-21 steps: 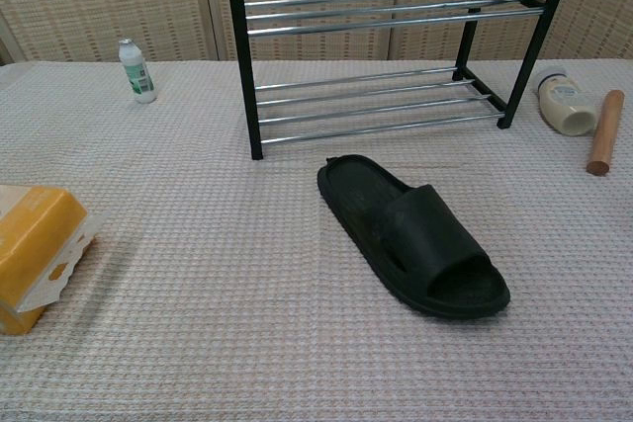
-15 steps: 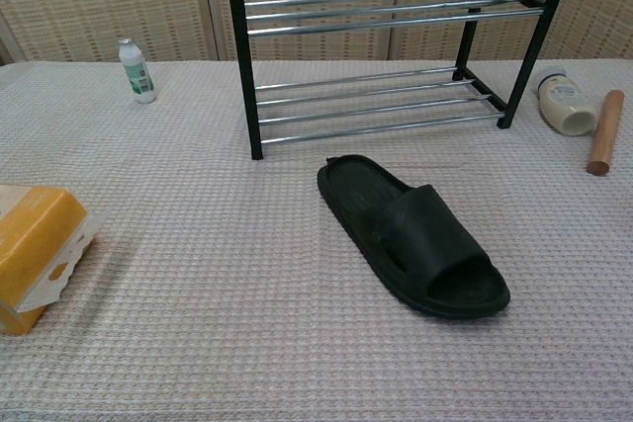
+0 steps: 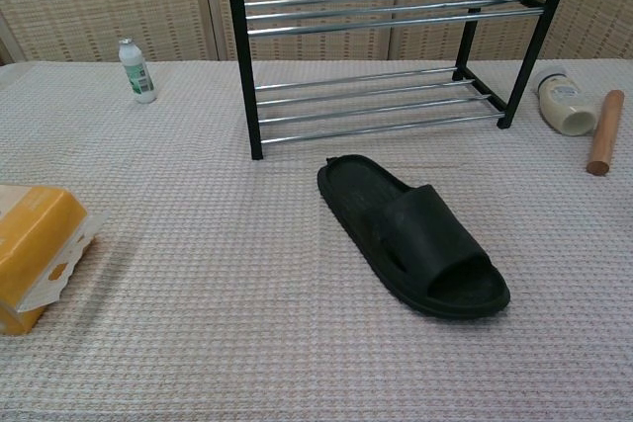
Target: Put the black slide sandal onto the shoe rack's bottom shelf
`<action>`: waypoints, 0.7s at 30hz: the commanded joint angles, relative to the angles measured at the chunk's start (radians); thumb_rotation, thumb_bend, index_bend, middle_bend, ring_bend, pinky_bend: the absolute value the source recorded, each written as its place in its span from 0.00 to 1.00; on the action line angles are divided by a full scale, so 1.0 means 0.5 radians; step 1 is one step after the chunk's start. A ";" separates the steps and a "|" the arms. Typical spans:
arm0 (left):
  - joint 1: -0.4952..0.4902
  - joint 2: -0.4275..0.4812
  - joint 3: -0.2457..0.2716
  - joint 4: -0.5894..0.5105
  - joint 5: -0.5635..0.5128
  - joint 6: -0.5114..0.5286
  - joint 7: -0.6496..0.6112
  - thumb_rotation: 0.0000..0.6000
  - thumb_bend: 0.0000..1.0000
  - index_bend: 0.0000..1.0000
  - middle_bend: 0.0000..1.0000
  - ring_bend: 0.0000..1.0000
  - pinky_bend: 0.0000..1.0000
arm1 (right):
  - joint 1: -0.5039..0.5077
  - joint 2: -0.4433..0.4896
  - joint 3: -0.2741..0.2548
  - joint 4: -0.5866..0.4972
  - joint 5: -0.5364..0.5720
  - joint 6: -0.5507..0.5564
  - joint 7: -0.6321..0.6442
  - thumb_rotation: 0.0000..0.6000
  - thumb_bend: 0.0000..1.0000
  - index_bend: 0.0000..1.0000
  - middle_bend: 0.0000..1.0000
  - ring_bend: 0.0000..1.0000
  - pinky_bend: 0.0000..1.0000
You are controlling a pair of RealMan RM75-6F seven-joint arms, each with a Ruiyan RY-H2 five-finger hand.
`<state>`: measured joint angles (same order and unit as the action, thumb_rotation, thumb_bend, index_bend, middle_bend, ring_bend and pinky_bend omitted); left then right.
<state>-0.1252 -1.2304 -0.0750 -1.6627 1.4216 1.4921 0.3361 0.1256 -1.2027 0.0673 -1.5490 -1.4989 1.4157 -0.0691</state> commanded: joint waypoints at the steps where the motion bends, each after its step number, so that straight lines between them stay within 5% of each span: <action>1: 0.001 0.000 0.001 0.004 -0.001 -0.001 -0.002 1.00 0.32 0.10 0.00 0.00 0.15 | 0.051 -0.043 0.019 0.035 -0.021 -0.042 -0.024 1.00 0.13 0.00 0.00 0.00 0.00; 6: 0.008 -0.003 0.006 0.011 -0.002 0.004 -0.007 1.00 0.32 0.10 0.00 0.00 0.15 | 0.135 -0.177 0.047 0.091 -0.013 -0.110 -0.170 1.00 0.00 0.00 0.00 0.00 0.00; 21: 0.024 0.017 0.011 0.030 -0.015 0.006 -0.039 1.00 0.32 0.10 0.00 0.00 0.15 | 0.484 -0.546 0.081 0.394 -0.060 -0.461 -0.065 1.00 0.00 0.00 0.00 0.00 0.00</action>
<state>-0.1134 -1.2222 -0.0696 -1.6478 1.4144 1.4947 0.3169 0.3523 -1.4555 0.1065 -1.3737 -1.5191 1.1988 -0.1203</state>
